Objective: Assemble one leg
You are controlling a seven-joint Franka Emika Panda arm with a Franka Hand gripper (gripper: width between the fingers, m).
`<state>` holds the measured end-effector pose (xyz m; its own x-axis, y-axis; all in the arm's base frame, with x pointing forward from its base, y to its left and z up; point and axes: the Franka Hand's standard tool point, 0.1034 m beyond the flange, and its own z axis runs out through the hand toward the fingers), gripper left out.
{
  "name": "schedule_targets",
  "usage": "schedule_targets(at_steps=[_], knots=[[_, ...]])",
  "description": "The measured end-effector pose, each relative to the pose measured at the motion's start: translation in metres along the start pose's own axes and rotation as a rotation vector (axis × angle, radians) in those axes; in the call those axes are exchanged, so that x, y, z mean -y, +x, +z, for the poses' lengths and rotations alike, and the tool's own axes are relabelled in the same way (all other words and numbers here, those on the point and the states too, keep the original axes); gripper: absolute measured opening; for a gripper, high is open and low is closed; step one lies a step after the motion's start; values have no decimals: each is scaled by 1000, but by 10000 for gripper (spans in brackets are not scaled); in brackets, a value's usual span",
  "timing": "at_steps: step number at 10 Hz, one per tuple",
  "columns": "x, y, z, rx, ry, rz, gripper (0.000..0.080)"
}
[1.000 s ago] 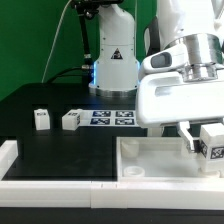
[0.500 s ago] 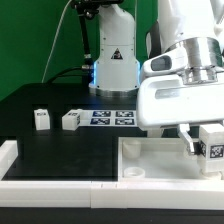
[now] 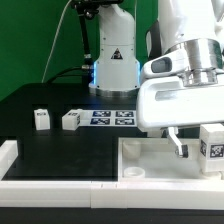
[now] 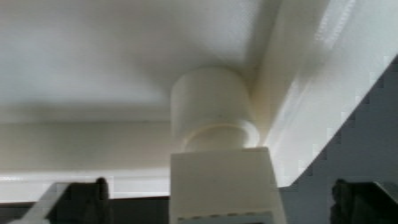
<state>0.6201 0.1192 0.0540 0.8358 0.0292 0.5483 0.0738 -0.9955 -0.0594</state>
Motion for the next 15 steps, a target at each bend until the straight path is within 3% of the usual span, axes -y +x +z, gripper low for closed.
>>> schedule_targets(at_steps=[4, 7, 9, 11, 13, 15], knots=[[-1, 1, -2, 5, 0, -6, 649], [-5, 20, -29, -7, 0, -26, 649], [-6, 29, -39, 45, 5, -22, 649], [-6, 26, -36, 38, 4, -23, 649], [-1, 17, -36, 249, 24, -19, 649], [-1, 21, -37, 403, 36, -18, 649]])
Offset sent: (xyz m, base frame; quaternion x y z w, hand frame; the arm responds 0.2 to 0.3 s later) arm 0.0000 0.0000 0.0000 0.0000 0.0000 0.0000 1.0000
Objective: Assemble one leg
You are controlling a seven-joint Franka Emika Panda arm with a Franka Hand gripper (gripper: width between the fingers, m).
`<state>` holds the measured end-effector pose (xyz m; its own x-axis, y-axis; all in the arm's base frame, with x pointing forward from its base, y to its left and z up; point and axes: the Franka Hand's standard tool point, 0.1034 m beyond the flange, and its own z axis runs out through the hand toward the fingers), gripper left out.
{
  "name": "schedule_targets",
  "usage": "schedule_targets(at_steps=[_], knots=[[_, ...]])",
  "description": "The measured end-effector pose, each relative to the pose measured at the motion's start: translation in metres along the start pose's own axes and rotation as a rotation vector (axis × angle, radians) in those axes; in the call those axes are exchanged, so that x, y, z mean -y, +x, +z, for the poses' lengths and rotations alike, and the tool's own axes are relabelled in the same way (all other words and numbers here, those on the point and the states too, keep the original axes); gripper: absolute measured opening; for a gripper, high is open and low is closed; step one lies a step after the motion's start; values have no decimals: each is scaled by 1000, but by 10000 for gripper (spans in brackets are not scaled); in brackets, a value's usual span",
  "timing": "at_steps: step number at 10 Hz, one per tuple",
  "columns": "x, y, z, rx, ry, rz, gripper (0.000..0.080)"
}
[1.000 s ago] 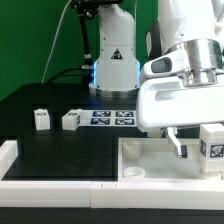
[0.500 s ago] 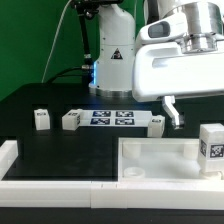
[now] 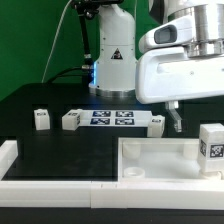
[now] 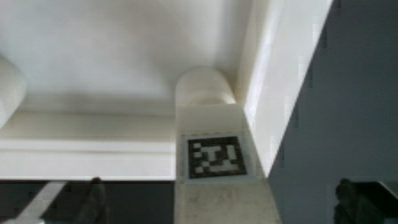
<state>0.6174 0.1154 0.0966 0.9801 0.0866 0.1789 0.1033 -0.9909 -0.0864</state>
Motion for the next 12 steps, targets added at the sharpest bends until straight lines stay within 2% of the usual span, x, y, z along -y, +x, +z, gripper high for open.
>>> schedule_targets(at_steps=[2, 5, 6, 8, 9, 10, 12], knots=[[-5, 5, 0, -8, -3, 5, 649], [-5, 5, 0, -7, -3, 5, 649], [-4, 1, 0, 37, 2, 6, 649], [-11, 5, 3, 58, 3, 12, 649], [-9, -2, 6, 166, 14, 16, 649], [-9, 8, 10, 155, 15, 16, 649], [-10, 9, 14, 148, 14, 21, 649]])
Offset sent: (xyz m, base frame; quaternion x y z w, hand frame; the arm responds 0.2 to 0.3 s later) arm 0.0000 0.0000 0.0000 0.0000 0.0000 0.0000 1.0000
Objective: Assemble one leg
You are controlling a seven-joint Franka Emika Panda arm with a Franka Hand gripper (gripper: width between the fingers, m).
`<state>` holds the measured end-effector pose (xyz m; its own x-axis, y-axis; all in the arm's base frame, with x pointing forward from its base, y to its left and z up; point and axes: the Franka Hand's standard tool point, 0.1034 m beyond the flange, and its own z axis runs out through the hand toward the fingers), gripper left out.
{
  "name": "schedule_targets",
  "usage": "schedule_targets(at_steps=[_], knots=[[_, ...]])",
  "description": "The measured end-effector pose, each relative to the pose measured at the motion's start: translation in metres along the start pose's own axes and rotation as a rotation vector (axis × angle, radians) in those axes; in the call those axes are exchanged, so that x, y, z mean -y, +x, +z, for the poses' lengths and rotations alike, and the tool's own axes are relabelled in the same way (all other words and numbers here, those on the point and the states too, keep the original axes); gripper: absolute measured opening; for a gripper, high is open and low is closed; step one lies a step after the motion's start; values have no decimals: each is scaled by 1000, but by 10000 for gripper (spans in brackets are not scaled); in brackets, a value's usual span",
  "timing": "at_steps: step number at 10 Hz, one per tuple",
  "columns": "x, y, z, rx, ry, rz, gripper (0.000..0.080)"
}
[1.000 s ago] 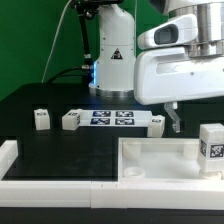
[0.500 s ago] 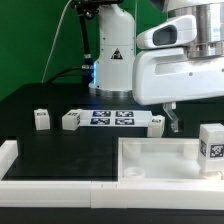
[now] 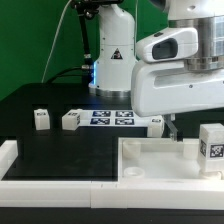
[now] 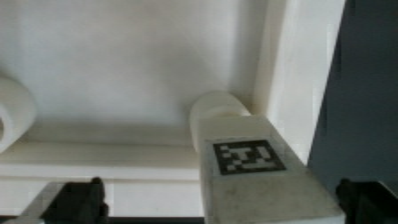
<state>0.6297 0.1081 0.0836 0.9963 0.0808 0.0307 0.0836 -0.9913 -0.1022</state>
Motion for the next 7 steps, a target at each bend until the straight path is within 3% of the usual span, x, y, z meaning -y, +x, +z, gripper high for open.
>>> schedule_targets(at_steps=[3, 4, 5, 7], knots=[[4, 2, -1, -4, 1, 0, 649], [5, 2, -1, -4, 2, -1, 523], [5, 2, -1, -4, 2, -1, 523], [5, 2, -1, -4, 2, -1, 291]])
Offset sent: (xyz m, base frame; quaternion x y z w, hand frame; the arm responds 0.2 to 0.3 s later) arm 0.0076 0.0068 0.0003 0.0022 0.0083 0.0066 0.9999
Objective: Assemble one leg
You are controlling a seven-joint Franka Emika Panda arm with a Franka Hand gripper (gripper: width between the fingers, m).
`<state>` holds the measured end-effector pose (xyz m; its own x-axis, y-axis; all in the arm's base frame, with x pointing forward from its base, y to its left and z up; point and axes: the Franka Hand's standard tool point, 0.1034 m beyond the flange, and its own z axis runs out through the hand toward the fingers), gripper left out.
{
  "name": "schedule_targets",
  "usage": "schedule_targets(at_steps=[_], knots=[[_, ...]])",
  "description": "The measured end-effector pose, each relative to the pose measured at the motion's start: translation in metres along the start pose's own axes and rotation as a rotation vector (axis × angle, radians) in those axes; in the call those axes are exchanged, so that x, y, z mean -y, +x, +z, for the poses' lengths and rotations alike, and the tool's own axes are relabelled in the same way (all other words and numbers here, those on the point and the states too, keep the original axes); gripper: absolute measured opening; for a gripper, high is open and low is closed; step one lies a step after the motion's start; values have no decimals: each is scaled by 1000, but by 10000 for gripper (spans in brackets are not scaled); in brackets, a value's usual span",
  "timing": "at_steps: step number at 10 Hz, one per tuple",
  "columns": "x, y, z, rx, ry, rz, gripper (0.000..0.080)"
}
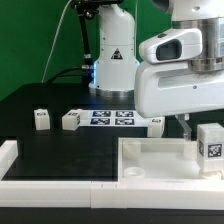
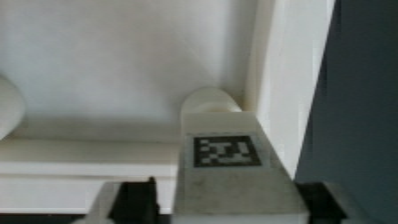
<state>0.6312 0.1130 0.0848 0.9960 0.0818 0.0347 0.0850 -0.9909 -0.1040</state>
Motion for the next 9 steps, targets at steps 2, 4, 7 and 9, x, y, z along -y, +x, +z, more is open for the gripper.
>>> schedule_targets(at_steps=[2, 4, 7, 9], knots=[[0, 0, 0, 0, 0, 3, 291], [0, 0, 0, 0, 1, 31, 291], [3, 0, 1, -2, 4, 355, 291], [6, -1, 2, -17, 6, 622, 291]])
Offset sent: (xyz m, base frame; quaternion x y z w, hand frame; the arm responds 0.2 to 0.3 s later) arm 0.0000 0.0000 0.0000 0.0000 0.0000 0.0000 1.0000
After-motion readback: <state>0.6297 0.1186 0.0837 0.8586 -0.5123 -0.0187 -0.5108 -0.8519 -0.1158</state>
